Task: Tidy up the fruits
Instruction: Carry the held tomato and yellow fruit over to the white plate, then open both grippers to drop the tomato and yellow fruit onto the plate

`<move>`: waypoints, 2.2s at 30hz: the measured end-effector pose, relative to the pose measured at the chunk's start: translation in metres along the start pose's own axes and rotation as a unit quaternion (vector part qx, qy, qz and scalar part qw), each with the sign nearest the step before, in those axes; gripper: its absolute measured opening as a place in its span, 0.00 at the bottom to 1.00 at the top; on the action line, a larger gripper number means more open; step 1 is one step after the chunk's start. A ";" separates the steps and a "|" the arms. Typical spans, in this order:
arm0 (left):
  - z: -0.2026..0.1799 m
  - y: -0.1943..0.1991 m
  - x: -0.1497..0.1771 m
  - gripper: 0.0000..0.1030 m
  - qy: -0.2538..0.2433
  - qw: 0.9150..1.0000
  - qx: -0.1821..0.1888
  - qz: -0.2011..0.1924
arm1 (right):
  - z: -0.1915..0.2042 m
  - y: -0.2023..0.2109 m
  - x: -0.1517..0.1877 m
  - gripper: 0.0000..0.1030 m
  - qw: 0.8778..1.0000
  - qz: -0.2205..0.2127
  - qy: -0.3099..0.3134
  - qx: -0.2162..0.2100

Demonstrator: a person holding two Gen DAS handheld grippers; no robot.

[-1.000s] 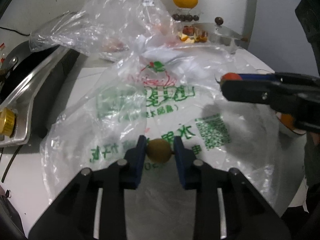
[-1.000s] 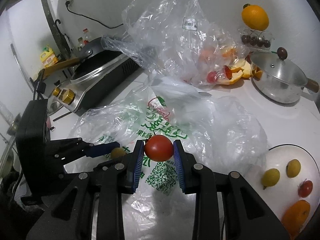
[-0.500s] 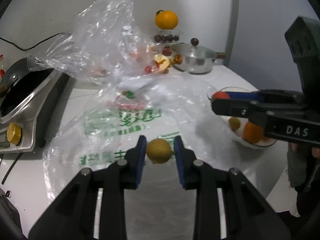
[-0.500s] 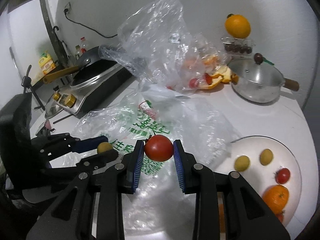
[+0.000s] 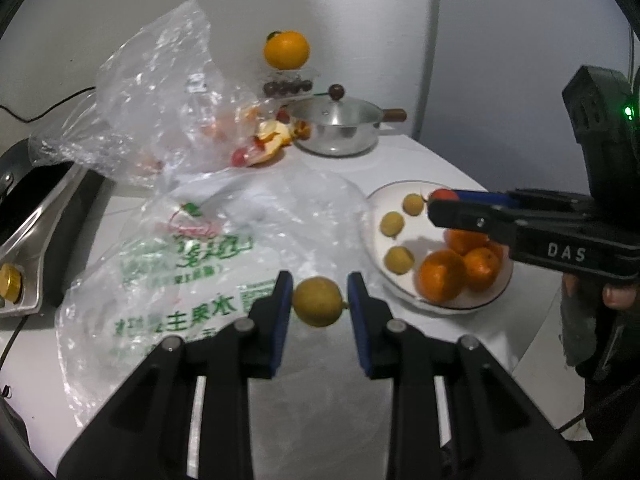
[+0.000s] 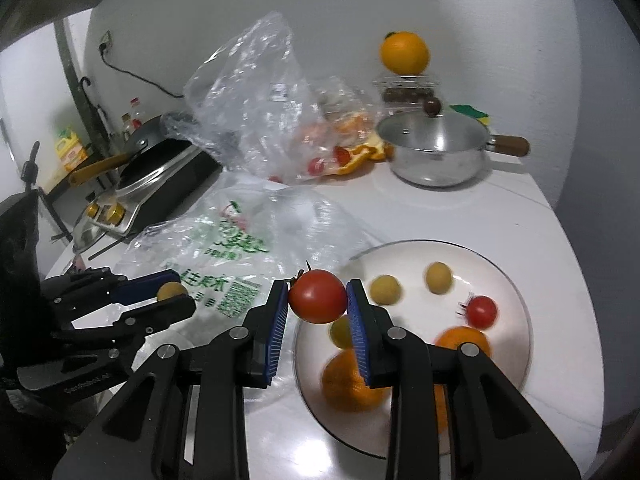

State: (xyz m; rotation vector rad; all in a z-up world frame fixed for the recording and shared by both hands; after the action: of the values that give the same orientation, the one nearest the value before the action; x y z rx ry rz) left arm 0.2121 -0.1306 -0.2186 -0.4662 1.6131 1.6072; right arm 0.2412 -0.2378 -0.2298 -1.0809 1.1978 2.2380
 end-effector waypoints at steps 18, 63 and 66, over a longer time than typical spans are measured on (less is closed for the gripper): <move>-0.070 -0.015 -0.019 0.28 -0.036 0.999 0.034 0.003 | -0.062 0.031 0.018 0.31 0.999 -0.013 -0.036 0.017; -0.111 -0.054 -0.033 0.36 -0.047 0.997 0.062 0.023 | -0.091 0.014 0.005 0.31 0.999 -0.019 -0.039 0.003; -0.098 -0.053 -0.033 0.43 -0.037 0.998 0.054 0.020 | -0.085 0.004 0.005 0.31 0.999 -0.008 -0.033 0.002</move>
State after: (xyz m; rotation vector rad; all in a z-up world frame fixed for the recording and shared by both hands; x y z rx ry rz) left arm 0.2446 -0.2392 -0.2412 -0.3165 1.6540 1.5395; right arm 0.2737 -0.3106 -0.2600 -1.0034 1.1627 2.2404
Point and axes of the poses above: each gripper's, at about its wrist camera, not at the fingertips, and y roughly against the way its jaws point, z to its left, x to its underside, the point moved 9 cm from there along -y, roughly the way its jaws point, and after that the axes turned 12 degrees about -x, right-handed, at the moved point
